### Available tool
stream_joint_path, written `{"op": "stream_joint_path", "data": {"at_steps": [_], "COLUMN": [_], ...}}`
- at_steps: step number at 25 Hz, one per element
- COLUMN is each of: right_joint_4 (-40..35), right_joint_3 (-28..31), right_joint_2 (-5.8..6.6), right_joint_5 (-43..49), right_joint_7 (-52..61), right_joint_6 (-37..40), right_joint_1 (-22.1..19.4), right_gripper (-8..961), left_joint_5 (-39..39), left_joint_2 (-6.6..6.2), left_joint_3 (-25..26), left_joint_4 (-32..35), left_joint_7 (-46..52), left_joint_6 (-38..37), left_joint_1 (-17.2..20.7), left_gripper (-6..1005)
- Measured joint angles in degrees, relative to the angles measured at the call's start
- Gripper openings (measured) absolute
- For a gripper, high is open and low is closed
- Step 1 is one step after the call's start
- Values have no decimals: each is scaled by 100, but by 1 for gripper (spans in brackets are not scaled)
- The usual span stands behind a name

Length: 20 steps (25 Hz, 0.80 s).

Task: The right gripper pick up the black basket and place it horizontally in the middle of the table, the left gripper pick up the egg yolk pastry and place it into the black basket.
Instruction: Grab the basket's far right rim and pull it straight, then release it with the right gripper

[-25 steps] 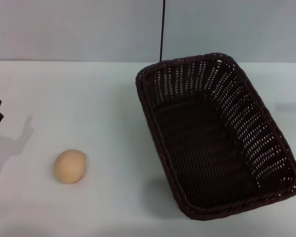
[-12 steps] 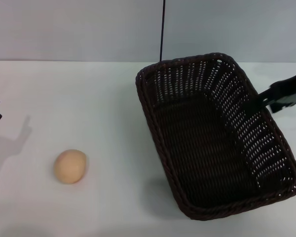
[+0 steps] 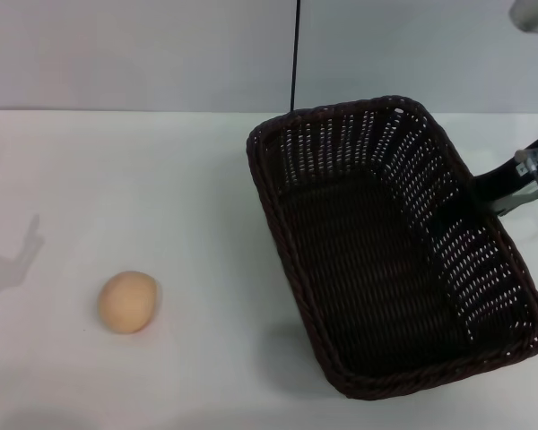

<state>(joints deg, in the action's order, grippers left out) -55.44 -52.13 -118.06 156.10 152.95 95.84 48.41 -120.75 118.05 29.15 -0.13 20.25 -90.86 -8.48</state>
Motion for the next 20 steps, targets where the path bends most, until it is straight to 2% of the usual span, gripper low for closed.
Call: {"op": "stream_joint_path", "data": {"at_steps": [3, 13, 20], "right_joint_4": [100, 54, -21], "right_joint_3": [-82, -90, -152], "right_joint_2": [-14, -30, -41], "right_joint_5": [-24, -23, -46], "right_joint_7": [4, -77, -794], "right_joint_6": [-103, -199, -207], "right_joint_1": [16, -18, -10], "right_gripper": [679, 433, 194], "left_joint_5": [0, -1, 3], "left_joint_2": [3, 8, 2], "left_joint_3": [12, 24, 79], "left_joint_4": [-5, -35, 2], "left_joint_7": [1, 5, 5], "left_joint_6": [-9, -51, -228], "left_joint_1": [6, 29, 117], "left_gripper": [820, 818, 816]}}
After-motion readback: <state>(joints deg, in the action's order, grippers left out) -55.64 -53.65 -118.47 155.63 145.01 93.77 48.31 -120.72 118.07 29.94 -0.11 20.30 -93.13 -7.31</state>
